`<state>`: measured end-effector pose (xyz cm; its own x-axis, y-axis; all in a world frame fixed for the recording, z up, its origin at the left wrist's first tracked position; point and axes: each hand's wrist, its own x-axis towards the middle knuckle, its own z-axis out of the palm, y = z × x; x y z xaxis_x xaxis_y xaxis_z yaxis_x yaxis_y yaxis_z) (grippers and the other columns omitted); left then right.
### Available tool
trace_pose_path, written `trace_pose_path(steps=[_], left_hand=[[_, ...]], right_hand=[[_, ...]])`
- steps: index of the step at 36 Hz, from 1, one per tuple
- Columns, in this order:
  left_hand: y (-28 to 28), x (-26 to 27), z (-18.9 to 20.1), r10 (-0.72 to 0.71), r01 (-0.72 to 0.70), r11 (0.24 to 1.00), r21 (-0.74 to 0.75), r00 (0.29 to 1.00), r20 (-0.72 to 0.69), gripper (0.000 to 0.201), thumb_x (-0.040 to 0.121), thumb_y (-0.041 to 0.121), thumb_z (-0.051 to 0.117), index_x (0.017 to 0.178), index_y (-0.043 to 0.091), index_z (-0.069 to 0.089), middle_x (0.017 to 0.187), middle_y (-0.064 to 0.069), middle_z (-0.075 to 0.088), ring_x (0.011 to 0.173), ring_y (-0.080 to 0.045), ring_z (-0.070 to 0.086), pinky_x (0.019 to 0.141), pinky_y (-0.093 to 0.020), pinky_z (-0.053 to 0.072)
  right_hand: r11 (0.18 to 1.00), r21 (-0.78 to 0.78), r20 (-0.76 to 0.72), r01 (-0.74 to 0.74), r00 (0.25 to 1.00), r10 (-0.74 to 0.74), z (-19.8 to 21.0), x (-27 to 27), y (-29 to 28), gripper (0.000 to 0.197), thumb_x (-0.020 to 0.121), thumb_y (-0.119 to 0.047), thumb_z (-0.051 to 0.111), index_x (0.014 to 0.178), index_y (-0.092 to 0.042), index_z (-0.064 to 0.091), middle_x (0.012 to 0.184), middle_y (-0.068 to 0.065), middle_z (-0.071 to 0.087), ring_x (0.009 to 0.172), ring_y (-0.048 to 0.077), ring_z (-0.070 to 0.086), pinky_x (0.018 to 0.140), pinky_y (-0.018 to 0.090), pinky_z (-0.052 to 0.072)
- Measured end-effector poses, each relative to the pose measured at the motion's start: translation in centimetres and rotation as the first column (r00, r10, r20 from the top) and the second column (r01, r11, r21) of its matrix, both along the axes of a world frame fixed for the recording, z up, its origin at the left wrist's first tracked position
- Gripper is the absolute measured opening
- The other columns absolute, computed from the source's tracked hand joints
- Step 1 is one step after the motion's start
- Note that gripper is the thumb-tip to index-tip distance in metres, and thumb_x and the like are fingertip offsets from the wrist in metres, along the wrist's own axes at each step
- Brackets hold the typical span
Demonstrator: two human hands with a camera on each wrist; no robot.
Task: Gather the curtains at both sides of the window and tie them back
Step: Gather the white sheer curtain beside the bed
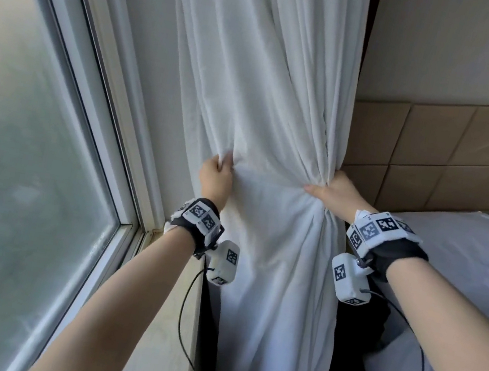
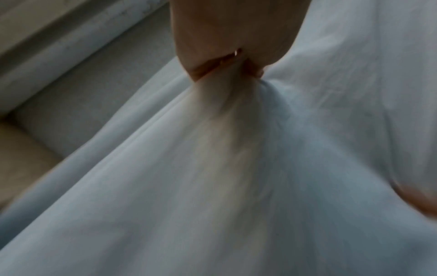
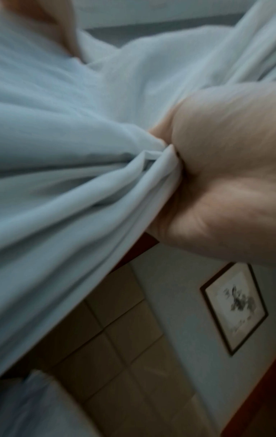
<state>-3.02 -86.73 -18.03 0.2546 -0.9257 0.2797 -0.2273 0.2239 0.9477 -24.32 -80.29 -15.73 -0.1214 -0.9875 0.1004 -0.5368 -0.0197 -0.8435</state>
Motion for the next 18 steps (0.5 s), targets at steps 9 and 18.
trace_pose_path(steps=[9, 18], left_hand=[[4.8, -1.7, -0.2, 0.02, -0.003, 0.978, -0.209, 0.997, 0.078, 0.039, 0.102, 0.035, 0.04, 0.067, 0.018, 0.036, 0.058, 0.006, 0.041, 0.048, -0.004, 0.039, 0.053, -0.024, 0.032], [8.4, -5.2, 1.0, -0.204, 0.395, 0.85, -0.349, 0.857, 0.474, 0.022, 0.092, 0.007, 0.055, 0.113, 0.001, 0.053, 0.089, -0.005, 0.065, 0.08, -0.019, 0.057, 0.069, -0.014, 0.036]], right_hand=[[0.962, -0.156, -0.352, 0.223, 0.898, -0.265, -0.5, 2.5, 0.6, 0.037, 0.092, -0.014, 0.047, 0.129, -0.006, 0.045, 0.114, 0.032, 0.056, 0.105, 0.05, 0.055, 0.087, 0.045, 0.048], [0.967, -0.133, -0.4, 0.215, 0.881, -0.251, 0.1, 3.0, 1.4, 0.036, 0.087, -0.01, 0.05, 0.121, 0.002, 0.044, 0.113, 0.03, 0.057, 0.103, 0.046, 0.058, 0.085, 0.047, 0.051]])
